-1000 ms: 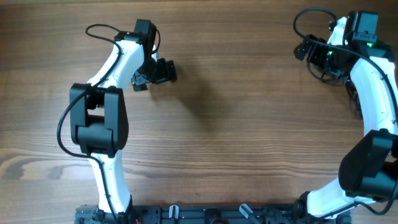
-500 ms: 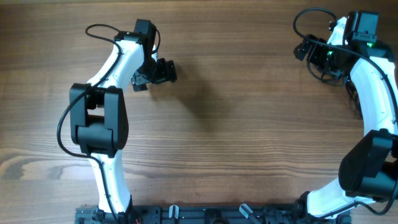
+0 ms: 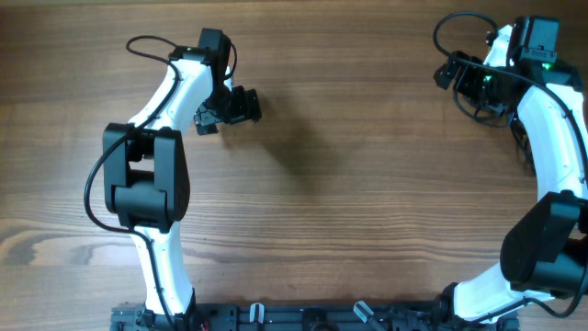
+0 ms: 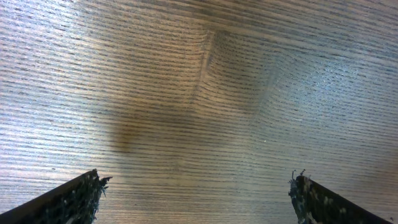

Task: Untangle cables

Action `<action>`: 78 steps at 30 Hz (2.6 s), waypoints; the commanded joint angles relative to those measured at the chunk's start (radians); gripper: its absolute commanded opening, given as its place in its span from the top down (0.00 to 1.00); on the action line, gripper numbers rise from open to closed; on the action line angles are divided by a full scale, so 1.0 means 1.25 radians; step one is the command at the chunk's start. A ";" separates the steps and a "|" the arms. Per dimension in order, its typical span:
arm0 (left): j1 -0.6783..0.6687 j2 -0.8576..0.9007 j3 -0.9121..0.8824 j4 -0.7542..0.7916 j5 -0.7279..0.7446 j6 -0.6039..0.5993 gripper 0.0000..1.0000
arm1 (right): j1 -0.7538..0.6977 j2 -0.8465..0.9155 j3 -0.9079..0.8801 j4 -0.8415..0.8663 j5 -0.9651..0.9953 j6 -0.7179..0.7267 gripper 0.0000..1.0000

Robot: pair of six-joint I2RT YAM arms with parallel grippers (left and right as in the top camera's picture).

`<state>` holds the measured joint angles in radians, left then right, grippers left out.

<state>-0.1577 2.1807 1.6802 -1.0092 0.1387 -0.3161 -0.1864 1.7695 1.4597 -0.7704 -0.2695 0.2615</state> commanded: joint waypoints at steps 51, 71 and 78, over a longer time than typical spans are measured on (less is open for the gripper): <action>-0.001 0.010 0.011 0.002 -0.008 0.013 0.00 | 0.092 -0.529 -0.007 -0.002 -0.014 0.006 0.00; -0.001 0.010 0.011 0.002 -0.008 0.013 0.00 | 0.180 -0.789 -0.194 0.019 0.170 0.001 0.00; -0.001 0.010 0.011 0.002 -0.008 0.013 0.00 | 0.181 -0.889 -0.395 0.230 0.149 -0.074 0.14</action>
<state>-0.1577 2.1807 1.6802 -1.0065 0.1383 -0.3153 0.0349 0.7208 1.0554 -0.5697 -0.0837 0.2432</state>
